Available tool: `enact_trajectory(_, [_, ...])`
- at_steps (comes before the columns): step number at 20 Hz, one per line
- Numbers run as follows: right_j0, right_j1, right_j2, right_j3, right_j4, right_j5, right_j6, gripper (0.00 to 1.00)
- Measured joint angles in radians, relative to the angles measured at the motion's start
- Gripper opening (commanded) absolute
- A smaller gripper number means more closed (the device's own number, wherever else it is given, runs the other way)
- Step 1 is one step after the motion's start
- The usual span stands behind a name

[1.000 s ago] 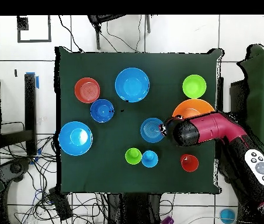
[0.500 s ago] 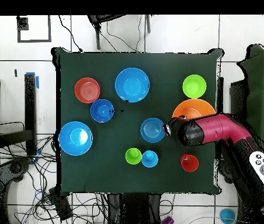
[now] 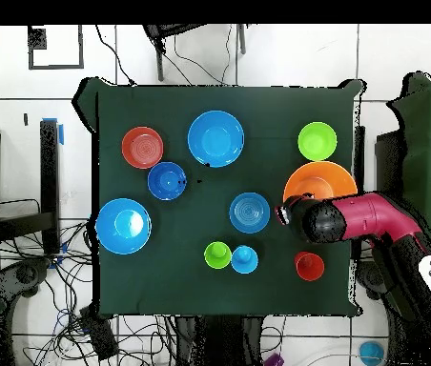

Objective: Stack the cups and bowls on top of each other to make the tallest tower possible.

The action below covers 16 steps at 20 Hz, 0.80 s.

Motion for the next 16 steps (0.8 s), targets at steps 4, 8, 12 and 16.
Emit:
enact_trajectory(4, [0.0, 0.0, 0.0, 0.0, 0.0, 0.0, 0.0, 1.0])
enact_trajectory(8, [0.002, 0.0, 0.0, 0.0, -0.014, 0.0, 0.0, 1.0])
enact_trajectory(12, [0.005, 0.0, 0.0, 0.0, -0.033, 0.0, 0.0, 1.0])
enact_trajectory(16, [0.006, 0.003, 0.0, 0.0, -0.056, 0.0, 0.0, 1.0])
